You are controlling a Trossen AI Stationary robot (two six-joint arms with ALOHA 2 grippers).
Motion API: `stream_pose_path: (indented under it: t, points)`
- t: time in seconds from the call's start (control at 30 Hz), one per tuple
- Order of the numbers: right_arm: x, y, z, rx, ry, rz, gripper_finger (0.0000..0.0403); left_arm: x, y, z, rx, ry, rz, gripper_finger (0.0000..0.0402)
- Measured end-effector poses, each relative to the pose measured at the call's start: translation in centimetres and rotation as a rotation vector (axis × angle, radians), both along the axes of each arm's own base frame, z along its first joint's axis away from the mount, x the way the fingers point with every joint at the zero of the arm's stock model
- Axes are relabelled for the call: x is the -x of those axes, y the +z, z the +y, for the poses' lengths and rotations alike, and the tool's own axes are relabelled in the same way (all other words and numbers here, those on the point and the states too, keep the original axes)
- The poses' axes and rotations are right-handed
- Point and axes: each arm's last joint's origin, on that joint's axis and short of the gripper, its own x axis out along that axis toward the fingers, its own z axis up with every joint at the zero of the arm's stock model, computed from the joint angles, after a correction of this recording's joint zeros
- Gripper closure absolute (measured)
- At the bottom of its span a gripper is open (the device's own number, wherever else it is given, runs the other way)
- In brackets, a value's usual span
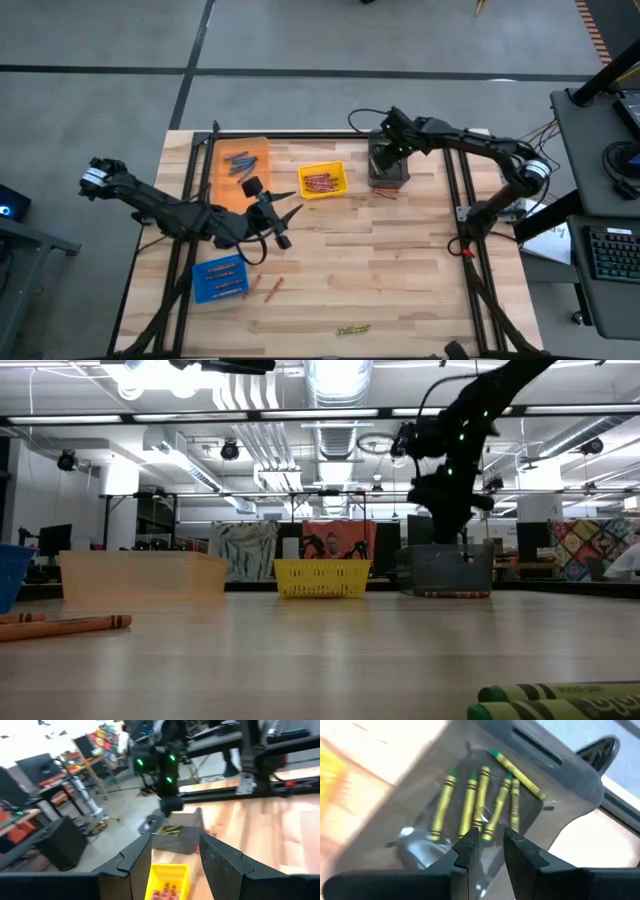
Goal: Sort crayons
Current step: Put the red crayon into the yellow bin
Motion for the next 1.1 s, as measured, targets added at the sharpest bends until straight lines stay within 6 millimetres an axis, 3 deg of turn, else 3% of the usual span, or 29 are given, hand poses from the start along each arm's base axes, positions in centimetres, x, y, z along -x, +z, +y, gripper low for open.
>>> stream_pose_path:
  t: [0.27, 0.53, 0.8, 1.1]
  points:
    - [-0.8, 4.5, 5.7, 0.062, 0.107, -0.162, 0.0321, -0.4, -0.9, -0.2, 0.034, -0.082, 0.050, 0.0253]
    - [-1.5, 5.6, 13.0, -0.017, 0.204, -0.252, 0.0328, -0.7, -1.2, 0.1, -0.014, -0.072, 0.090, 0.0253]
    - [-1.0, 2.3, 17.1, -0.142, 0.140, -0.220, 0.0353, -0.6, -1.2, 0.2, -0.064, -0.080, 0.126, 0.0253]
    - [1.1, -3.3, 17.2, -0.096, -0.073, -0.150, 0.0376, -0.5, -1.1, 0.5, -0.109, -0.078, 0.155, 0.0253]
